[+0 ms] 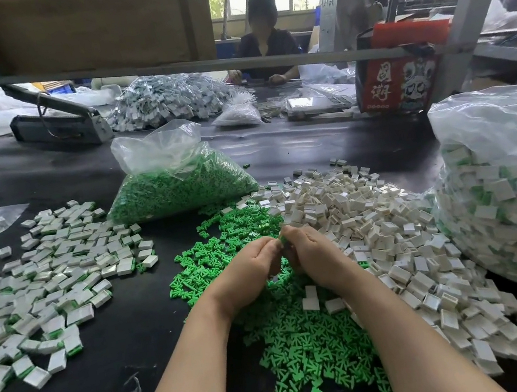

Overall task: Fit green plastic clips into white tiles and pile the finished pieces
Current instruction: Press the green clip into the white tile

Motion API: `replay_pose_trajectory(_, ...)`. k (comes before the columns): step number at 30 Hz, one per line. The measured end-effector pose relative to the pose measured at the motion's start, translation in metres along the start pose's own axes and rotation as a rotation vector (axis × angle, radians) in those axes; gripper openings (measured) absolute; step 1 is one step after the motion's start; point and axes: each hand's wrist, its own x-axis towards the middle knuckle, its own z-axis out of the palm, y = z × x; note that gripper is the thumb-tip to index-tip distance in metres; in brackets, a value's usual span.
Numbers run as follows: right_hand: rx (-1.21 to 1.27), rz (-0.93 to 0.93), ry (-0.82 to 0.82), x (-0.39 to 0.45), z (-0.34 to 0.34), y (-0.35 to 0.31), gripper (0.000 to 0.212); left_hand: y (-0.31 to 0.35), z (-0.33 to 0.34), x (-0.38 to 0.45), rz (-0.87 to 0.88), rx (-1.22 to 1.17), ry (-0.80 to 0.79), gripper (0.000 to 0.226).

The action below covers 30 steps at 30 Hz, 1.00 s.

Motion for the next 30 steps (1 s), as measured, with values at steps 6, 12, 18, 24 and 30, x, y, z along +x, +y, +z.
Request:
replay_pose_trajectory(6, 0.112, -0.001, -0.027, 0.000, -0.005, -0.001, 0.043, -0.006, -0.003, 0.002, 0.023, -0.111, 0.003, 0.026)
replay_pose_trajectory(12, -0.063, -0.048, 0.025, 0.000, -0.001, -0.007, 0.044, -0.005, -0.003, 0.000, 0.023, -0.095, 0.029, 0.031)
replay_pose_trajectory(18, -0.279, -0.122, 0.086, -0.003, 0.010, -0.009, 0.049, -0.002, 0.000, 0.000, 0.010, -0.132, 0.078, 0.035)
replay_pose_trajectory(24, -0.239, -0.103, 0.204, 0.001, 0.013, -0.004, 0.052, 0.006, 0.007, -0.001, 0.012, -0.219, 0.099, 0.041)
replay_pose_trajectory(30, -0.107, -0.071, 0.232, 0.003, 0.011, -0.002, 0.050, 0.001, 0.007, 0.001, 0.045, -0.156, 0.099, 0.039)
